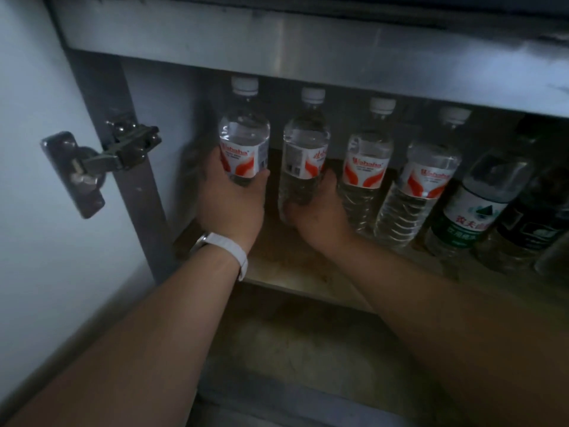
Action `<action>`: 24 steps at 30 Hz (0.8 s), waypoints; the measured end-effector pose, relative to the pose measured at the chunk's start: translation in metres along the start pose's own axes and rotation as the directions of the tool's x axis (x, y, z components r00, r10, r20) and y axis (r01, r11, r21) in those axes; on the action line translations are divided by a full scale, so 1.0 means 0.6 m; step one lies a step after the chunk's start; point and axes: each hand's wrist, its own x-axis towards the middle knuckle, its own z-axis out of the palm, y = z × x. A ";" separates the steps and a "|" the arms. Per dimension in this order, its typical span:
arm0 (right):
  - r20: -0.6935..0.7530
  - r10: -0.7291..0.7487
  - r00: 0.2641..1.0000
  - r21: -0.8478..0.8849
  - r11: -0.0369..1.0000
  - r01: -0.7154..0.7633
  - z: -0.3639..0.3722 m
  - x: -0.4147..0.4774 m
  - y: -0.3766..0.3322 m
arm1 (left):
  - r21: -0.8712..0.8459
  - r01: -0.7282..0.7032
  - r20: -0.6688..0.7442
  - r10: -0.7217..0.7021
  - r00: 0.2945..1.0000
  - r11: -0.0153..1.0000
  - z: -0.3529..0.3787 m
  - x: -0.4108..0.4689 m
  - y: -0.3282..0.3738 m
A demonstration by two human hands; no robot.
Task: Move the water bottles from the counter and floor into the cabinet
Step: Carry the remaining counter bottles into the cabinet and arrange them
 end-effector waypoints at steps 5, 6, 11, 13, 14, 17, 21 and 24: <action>0.049 0.057 0.997 -0.036 0.998 -0.055 0.004 0.021 0.007 | 0.007 0.013 0.039 -0.013 0.999 1.000 0.021 0.021 -0.015; 0.056 0.055 0.997 -0.039 0.998 -0.053 0.003 0.022 0.007 | 0.014 0.008 0.054 -0.009 0.998 1.000 0.023 0.022 -0.018; -0.026 0.014 1.000 -0.076 0.997 -0.016 0.014 0.015 0.011 | 0.050 -0.020 0.076 0.016 0.997 0.999 0.025 0.019 -0.028; -0.032 0.004 0.999 -0.107 0.994 -0.007 0.018 0.011 0.011 | 0.069 -0.064 0.072 0.059 0.996 0.996 0.025 0.016 -0.035; -0.035 0.000 0.999 -0.119 0.993 -0.004 0.018 0.009 0.011 | 0.073 -0.075 0.076 0.069 0.995 0.995 0.026 0.014 -0.039; -0.055 -0.021 0.998 -0.141 0.990 0.014 0.016 0.003 0.012 | 0.072 -0.043 0.117 0.035 0.993 0.996 0.028 0.007 -0.049; -0.087 -0.017 0.996 -0.167 0.986 0.002 0.022 -0.002 0.008 | 0.080 -0.054 0.137 0.042 0.990 0.995 0.030 0.006 -0.054; -0.094 0.031 0.995 -0.100 0.994 -0.041 0.030 -0.005 0.005 | 0.087 -0.048 0.138 0.035 0.990 0.995 0.031 0.011 -0.059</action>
